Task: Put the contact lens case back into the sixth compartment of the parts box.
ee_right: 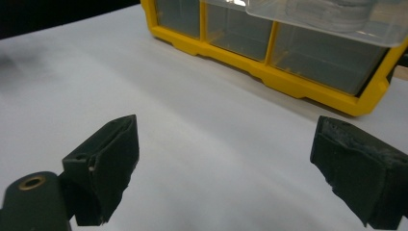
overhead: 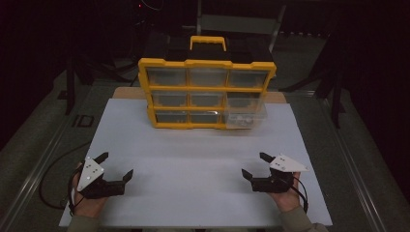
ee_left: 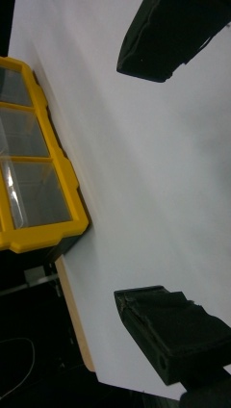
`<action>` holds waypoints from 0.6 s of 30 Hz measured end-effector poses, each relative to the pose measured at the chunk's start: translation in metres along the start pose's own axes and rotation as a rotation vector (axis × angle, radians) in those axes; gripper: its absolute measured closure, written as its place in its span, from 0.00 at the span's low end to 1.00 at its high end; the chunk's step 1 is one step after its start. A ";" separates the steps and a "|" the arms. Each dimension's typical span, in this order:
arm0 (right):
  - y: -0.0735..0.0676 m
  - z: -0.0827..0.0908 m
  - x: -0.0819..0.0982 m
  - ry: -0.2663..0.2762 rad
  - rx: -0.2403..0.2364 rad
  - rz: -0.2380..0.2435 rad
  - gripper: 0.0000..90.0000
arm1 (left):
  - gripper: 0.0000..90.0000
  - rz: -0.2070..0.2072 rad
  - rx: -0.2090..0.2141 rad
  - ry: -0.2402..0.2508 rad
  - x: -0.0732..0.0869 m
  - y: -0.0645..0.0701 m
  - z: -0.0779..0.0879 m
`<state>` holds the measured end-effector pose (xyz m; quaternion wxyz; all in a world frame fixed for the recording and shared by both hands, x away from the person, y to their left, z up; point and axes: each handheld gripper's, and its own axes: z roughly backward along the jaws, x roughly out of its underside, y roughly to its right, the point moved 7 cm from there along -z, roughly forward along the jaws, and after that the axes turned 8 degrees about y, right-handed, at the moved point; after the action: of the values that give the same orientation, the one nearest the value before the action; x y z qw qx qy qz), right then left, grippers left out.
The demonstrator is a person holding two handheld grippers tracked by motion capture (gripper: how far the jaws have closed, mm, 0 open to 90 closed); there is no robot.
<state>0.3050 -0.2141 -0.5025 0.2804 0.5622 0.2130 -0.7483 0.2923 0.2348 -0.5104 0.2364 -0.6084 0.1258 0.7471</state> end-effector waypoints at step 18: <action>-0.012 0.019 0.014 0.086 0.010 0.017 0.11 | 0.00 -0.010 0.025 -0.008 0.005 0.006 0.000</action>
<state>0.2806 -0.2192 -0.5104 0.2746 0.5968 0.2164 -0.7222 0.2883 0.2311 -0.5156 0.2483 -0.6030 0.1313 0.7466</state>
